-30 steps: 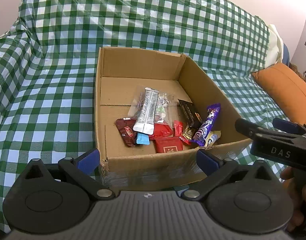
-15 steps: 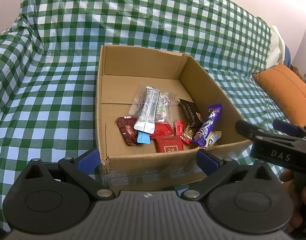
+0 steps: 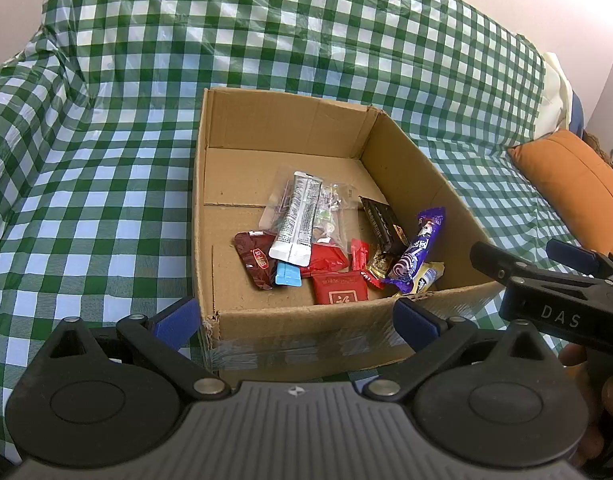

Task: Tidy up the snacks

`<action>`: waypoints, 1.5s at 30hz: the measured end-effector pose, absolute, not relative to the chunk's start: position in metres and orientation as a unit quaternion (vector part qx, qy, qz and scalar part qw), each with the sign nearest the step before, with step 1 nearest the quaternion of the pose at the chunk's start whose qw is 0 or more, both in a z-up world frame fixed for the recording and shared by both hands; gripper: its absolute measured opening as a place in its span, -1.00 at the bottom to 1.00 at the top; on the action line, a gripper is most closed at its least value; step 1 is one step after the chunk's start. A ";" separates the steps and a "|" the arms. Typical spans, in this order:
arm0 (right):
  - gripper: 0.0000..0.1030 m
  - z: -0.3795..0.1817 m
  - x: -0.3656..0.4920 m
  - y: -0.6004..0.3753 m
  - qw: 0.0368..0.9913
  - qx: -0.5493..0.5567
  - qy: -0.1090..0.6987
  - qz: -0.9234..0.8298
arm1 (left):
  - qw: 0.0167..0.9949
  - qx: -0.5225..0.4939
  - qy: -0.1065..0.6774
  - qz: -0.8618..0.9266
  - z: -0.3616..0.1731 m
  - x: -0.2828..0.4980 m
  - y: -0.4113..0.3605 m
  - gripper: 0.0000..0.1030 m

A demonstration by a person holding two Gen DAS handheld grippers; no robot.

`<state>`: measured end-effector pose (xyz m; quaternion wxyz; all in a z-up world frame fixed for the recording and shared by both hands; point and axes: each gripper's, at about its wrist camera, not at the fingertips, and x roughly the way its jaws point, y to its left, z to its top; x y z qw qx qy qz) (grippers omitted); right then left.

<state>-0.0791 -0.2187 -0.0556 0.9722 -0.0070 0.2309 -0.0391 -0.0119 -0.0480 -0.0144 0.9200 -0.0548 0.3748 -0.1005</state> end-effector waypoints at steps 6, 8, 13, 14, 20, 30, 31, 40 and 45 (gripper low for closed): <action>0.99 -0.055 -0.079 -0.219 0.972 -0.010 0.230 -0.037 | 0.920 -0.055 0.375 -0.100 -0.015 -0.012 -0.048 0.99; 0.99 -0.055 -0.079 -0.219 0.972 -0.010 0.230 -0.037 | 0.920 -0.056 0.375 -0.100 -0.015 -0.012 -0.048 0.99; 0.99 -0.055 -0.079 -0.219 0.972 -0.011 0.230 -0.037 | 0.920 -0.055 0.375 -0.100 -0.015 -0.012 -0.048 0.99; 0.99 -0.055 -0.079 -0.219 0.972 -0.010 0.230 -0.037 | 0.920 -0.055 0.375 -0.100 -0.015 -0.012 -0.048 0.99; 0.99 -0.055 -0.079 -0.219 0.972 -0.011 0.230 -0.037 | 0.920 -0.055 0.375 -0.100 -0.015 -0.012 -0.048 0.99; 0.99 -0.055 -0.079 -0.218 0.972 -0.011 0.230 -0.037 | 0.920 -0.055 0.375 -0.100 -0.015 -0.012 -0.048 0.99; 0.99 -0.055 -0.079 -0.218 0.972 -0.011 0.230 -0.037 | 0.920 -0.055 0.375 -0.100 -0.015 -0.012 -0.048 0.99; 0.99 -0.055 -0.079 -0.218 0.973 -0.012 0.229 -0.036 | 0.920 -0.056 0.375 -0.100 -0.015 -0.012 -0.049 0.99; 0.99 -0.054 -0.079 -0.217 0.973 -0.013 0.229 -0.036 | 0.920 -0.056 0.375 -0.099 -0.015 -0.012 -0.049 0.99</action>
